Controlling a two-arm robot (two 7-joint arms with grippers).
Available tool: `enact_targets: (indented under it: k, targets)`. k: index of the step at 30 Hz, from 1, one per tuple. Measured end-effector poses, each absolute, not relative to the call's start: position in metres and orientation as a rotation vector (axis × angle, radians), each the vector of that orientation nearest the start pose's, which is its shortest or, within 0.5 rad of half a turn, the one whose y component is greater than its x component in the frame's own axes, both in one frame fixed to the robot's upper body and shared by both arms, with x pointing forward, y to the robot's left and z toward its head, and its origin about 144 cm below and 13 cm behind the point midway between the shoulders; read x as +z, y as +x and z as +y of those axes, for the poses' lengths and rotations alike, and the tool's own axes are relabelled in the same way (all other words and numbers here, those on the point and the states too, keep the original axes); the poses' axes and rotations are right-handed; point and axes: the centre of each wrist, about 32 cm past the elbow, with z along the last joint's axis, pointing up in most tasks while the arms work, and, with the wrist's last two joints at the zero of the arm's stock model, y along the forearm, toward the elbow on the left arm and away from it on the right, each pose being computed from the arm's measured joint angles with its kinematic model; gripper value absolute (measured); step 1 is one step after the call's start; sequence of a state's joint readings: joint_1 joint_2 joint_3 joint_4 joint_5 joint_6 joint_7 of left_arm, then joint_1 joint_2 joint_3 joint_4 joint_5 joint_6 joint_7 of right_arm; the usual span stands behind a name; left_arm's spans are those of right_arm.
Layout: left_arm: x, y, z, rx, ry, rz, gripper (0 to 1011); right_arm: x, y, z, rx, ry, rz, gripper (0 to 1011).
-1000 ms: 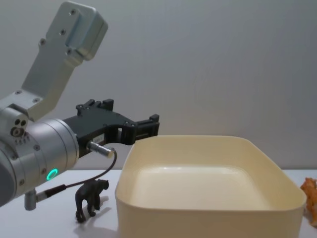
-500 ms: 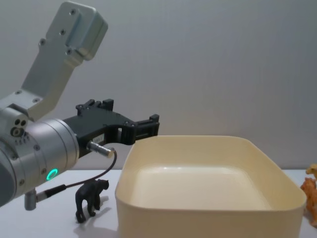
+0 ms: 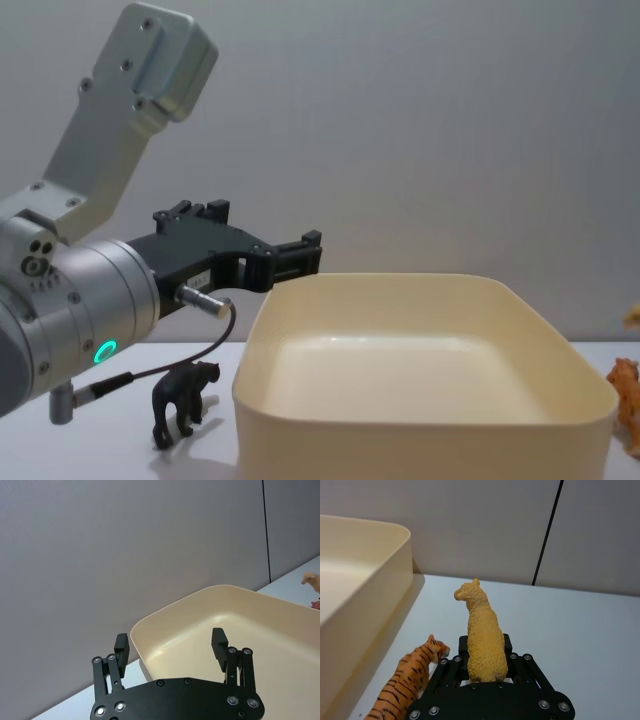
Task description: Pick up the toy alternately with two hands and place it into the central storage box.
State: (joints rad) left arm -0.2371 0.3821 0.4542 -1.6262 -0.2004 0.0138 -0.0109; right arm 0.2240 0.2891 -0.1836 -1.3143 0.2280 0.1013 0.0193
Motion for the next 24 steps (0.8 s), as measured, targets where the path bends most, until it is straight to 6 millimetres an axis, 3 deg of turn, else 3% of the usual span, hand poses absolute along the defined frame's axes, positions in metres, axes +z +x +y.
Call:
enact_targets:
  k: [11, 24]
  targets:
    - [1.204, 0.492, 0.198, 1.124, 0.061, -0.268, 1002, 1.166, 0.512, -0.285, -1.426, -0.133, -0.05, 327]
    - [1.204, 0.492, 0.198, 1.124, 0.061, -0.268, 1002, 1.203, 0.516, -0.285, -1.272, -0.08, -0.119, 326]
